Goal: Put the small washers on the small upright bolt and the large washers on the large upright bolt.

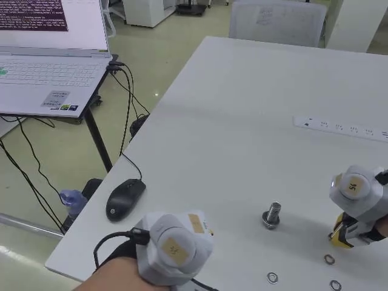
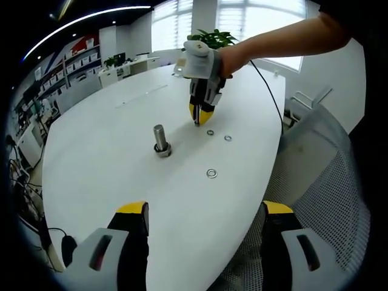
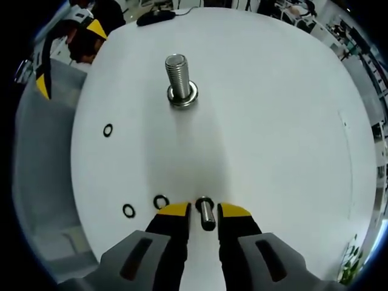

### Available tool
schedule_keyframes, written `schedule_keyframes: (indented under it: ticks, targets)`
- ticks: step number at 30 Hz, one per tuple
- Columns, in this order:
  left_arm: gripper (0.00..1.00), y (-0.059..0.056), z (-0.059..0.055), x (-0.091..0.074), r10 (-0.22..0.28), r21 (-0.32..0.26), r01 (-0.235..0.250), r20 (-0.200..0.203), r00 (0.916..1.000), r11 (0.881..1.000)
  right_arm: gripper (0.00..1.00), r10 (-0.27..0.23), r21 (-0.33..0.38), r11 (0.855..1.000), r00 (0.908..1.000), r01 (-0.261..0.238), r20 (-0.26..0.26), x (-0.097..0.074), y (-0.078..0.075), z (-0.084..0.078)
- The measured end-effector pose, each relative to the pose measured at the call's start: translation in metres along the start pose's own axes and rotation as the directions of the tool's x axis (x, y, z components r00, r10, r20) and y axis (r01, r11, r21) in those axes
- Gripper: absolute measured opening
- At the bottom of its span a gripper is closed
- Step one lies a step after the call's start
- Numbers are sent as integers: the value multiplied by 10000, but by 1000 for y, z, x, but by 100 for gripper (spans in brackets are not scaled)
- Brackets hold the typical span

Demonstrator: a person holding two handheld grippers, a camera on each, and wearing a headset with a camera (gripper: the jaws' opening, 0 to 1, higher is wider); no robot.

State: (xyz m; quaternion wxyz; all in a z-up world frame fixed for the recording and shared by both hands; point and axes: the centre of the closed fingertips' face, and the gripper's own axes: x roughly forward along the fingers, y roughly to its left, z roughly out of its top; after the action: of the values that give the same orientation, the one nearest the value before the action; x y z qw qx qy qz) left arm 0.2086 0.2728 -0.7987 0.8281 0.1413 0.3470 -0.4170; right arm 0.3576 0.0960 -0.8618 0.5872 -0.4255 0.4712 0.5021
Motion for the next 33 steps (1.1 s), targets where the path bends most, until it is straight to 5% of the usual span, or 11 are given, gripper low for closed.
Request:
schedule_keyframes:
  ticks: [12, 20, 33]
  targets:
    - [70, -4, 14, -3, 131, -392, -110, 557, 9984, 9992, 20, -231, -3, 9997, 9983, 231, 539, -31, -1, 12]
    - [82, -6, 20, -2, 156, -455, -121, 767, 9969, 9989, 21, -311, -40, 9995, 9962, 315, 811, -36, 0, 18]
    - [83, -1, 22, -7, 433, -874, -345, 1011, 9939, 9956, 21, -493, -88, 9987, 9901, 509, 1317, -61, 11, 17]
